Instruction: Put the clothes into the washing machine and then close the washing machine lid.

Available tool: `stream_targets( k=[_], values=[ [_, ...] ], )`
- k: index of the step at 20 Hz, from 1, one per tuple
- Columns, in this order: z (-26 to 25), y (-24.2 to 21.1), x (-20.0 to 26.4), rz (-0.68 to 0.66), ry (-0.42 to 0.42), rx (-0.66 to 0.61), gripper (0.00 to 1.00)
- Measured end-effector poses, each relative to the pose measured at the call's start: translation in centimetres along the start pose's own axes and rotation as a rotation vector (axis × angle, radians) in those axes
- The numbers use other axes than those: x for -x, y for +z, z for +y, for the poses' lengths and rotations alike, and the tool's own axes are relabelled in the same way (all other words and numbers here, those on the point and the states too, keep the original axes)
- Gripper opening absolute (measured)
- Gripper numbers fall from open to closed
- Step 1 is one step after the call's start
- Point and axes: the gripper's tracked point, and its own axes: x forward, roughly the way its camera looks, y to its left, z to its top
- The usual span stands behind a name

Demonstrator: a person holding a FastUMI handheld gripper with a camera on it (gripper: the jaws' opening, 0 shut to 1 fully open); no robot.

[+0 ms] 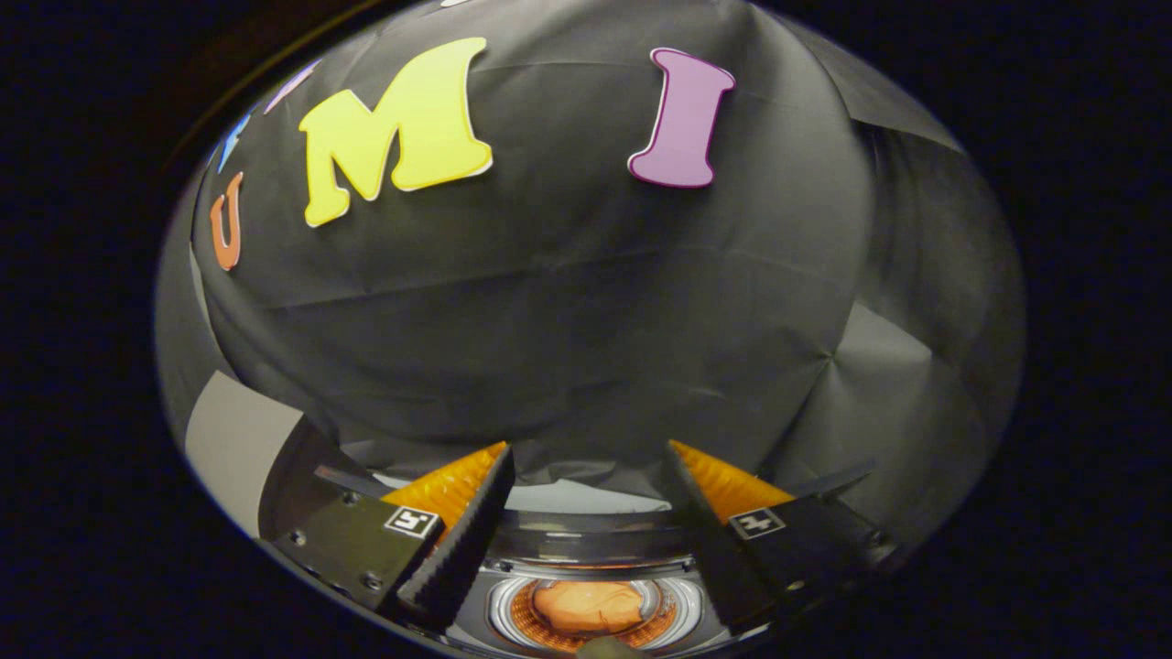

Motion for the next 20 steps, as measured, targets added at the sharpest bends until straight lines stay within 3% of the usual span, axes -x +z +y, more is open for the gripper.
stream_targets(
  k=[8,20],
  values=[
    [0.0,-0.2,0.3,-0.118,0.022,0.014,1.0],
    [-0.2,-3.9,5.4,-0.123,-0.033,0.009,1.0]
  ],
)
